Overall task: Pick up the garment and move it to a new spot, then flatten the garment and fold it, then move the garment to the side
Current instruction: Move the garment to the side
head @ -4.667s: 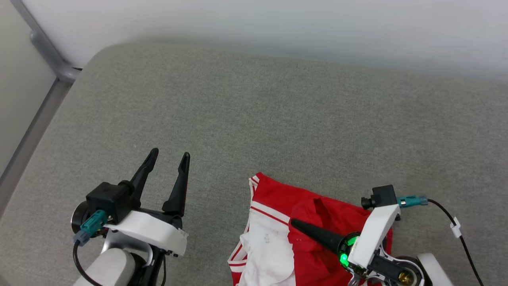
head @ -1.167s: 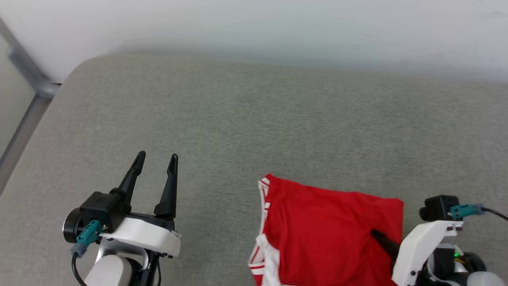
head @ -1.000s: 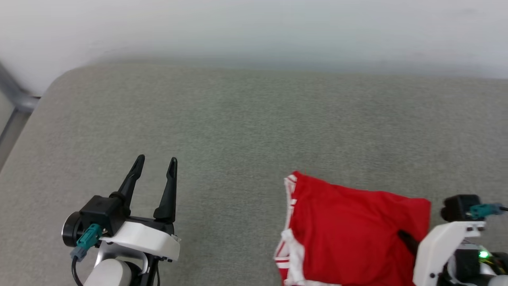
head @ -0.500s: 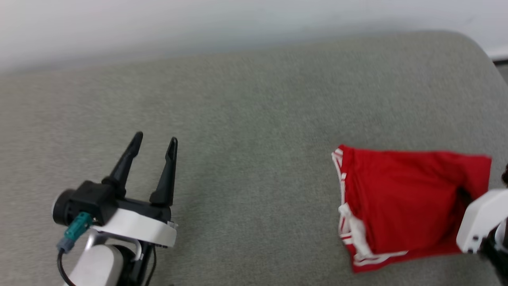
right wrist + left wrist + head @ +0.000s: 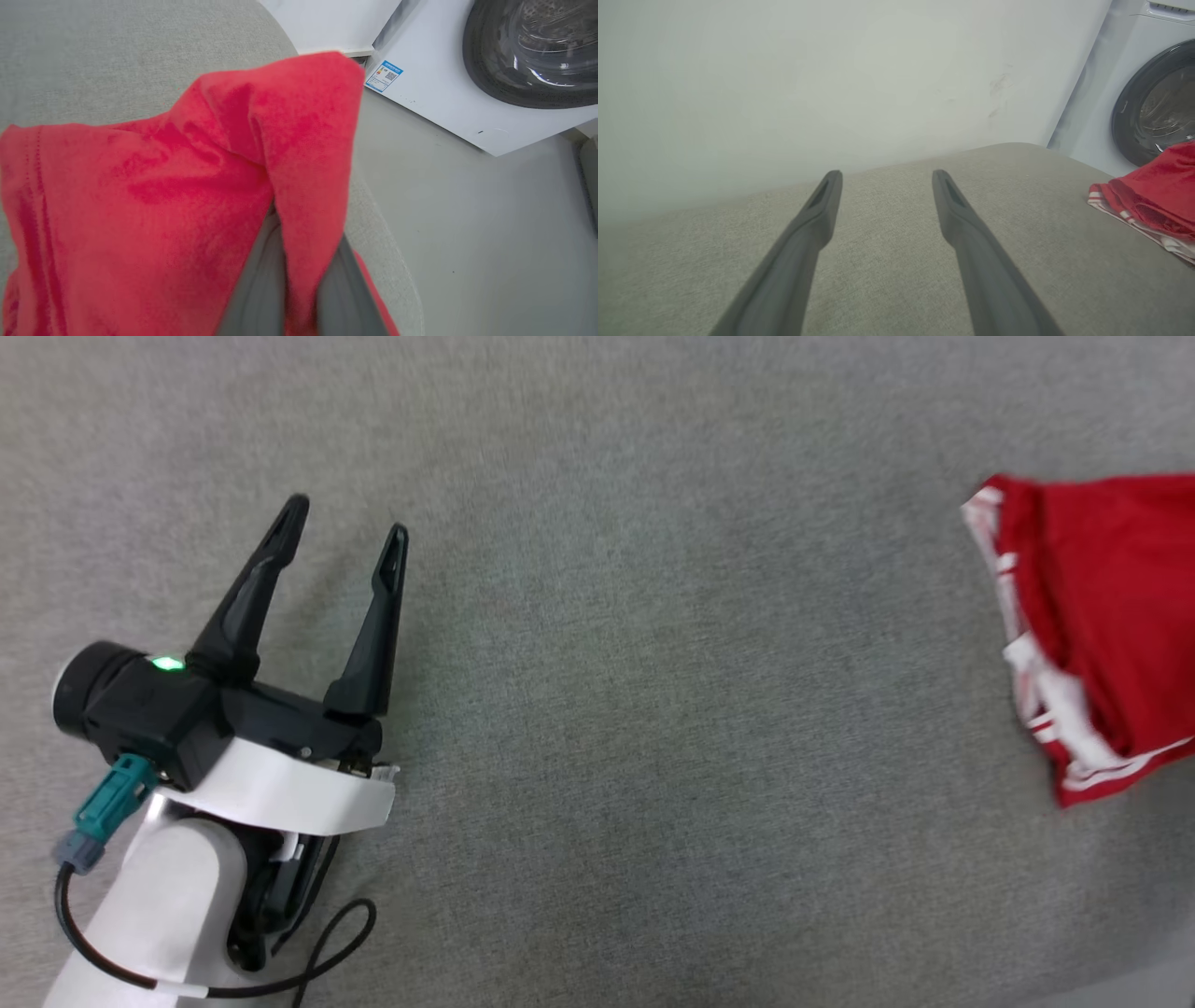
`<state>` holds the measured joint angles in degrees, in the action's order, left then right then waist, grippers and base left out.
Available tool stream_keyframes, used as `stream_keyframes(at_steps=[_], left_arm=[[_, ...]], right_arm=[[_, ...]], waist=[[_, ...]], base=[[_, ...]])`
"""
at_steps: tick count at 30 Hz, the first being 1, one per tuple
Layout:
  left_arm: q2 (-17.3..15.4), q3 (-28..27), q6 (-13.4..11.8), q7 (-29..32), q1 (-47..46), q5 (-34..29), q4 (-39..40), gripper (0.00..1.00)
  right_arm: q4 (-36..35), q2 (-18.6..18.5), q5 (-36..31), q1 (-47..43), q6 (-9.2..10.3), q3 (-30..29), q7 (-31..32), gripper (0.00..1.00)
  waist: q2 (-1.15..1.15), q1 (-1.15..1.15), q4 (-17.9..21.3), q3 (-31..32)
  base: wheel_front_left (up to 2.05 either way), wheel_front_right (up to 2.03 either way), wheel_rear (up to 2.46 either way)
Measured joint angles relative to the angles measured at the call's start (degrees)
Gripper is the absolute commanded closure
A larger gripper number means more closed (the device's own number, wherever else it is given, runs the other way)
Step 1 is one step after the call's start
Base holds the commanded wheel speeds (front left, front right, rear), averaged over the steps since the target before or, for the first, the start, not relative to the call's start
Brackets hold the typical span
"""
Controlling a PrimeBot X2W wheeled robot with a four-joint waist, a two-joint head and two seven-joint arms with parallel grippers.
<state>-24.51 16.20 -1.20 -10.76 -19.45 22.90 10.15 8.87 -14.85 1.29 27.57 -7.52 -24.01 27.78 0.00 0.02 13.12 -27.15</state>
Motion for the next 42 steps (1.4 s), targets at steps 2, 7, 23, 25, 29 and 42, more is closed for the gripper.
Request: stream_keyframes(at_steps=[2,7,23,25,29,42], left_arm=[[-0.08,0.15,0.21,0.10,-1.04,-0.01,0.83,0.00],[-0.41,0.11,0.66,0.18,-2.30,-0.03,1.31,0.00],[1.96,0.87,-0.08,-2.22,-0.54,1.13,-4.07,0.00],[2.69,0.77,-0.43,-2.56,0.70,1.77,-5.25,0.00],[4.17,0.46,-1.26,-3.25,3.12,2.58,-7.57,0.00],[6.26,0.18,-3.36,-4.05,9.99,2.13,-13.58,0.00]], right_arm=[[1.69,-0.94,-1.24,1.98,-0.01,-1.74,-2.43,1.00],[6.49,-1.60,-3.79,5.55,0.00,-4.26,-6.43,1.00],[9.75,3.37,-11.65,4.42,-0.01,-12.11,-20.26,0.00],[9.11,3.78,-11.05,2.35,0.00,-11.84,-22.06,0.00],[7.60,5.55,-9.42,-3.09,0.00,-10.09,-25.39,0.00],[0.78,11.31,-3.33,-18.84,0.00,5.08,-28.81,0.00]], waist=[[0.00,0.00,-0.13,-1.99],[0.00,0.00,-0.96,-5.56],[0.00,-0.01,-3.38,-0.19],[0.00,-0.02,-3.85,1.55],[0.00,-0.02,-5.13,5.30],[0.00,-0.03,-11.30,17.09]], base=[[0.00,0.00,0.00],[0.00,0.00,0.00],[0.00,0.00,0.00],[0.00,0.00,0.00],[0.00,0.00,0.00],[0.00,0.00,0.00]])
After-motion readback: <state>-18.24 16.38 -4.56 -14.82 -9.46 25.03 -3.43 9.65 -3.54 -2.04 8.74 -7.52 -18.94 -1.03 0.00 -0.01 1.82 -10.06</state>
